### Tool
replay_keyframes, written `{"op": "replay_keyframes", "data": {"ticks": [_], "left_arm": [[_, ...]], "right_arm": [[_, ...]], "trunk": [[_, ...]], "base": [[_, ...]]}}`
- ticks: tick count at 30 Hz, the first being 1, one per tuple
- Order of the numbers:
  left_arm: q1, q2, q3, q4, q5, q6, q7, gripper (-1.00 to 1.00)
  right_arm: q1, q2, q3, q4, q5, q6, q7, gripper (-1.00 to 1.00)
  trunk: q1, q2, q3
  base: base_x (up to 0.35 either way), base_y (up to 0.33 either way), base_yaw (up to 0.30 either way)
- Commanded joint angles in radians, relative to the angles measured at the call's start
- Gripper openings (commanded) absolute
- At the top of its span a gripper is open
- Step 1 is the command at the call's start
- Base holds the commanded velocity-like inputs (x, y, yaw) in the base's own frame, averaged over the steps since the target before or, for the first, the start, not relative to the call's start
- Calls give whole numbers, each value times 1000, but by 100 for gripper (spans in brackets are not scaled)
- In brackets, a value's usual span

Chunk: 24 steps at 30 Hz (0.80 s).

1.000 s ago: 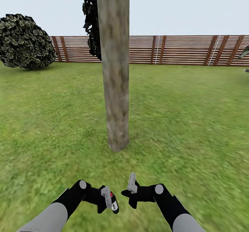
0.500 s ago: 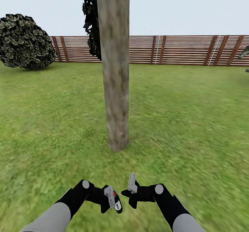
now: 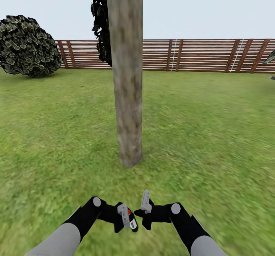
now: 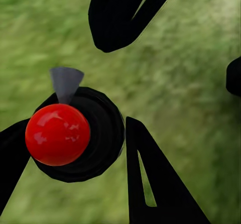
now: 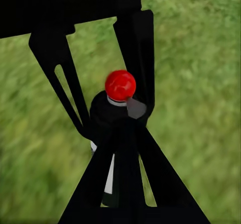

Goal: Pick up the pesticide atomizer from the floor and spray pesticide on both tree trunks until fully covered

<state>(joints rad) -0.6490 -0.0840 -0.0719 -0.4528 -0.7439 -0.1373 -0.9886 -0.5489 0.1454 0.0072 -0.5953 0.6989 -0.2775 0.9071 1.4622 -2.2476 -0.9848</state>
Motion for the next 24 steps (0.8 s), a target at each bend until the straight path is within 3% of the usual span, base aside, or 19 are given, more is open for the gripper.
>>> {"op": "replay_keyframes", "data": {"ticks": [1,24], "left_arm": [[0,0,1,-1,-10,-11,-1,-100],[8,-5,0,0,-10,-15,-7,-100]], "right_arm": [[0,0,-1,-1,8,-5,1,-100],[0,0,-1,-1,8,-5,1,-100]], "trunk": [[0,0,-1],[0,0,-1]], "base": [[0,0,0],[0,0,0]]}}
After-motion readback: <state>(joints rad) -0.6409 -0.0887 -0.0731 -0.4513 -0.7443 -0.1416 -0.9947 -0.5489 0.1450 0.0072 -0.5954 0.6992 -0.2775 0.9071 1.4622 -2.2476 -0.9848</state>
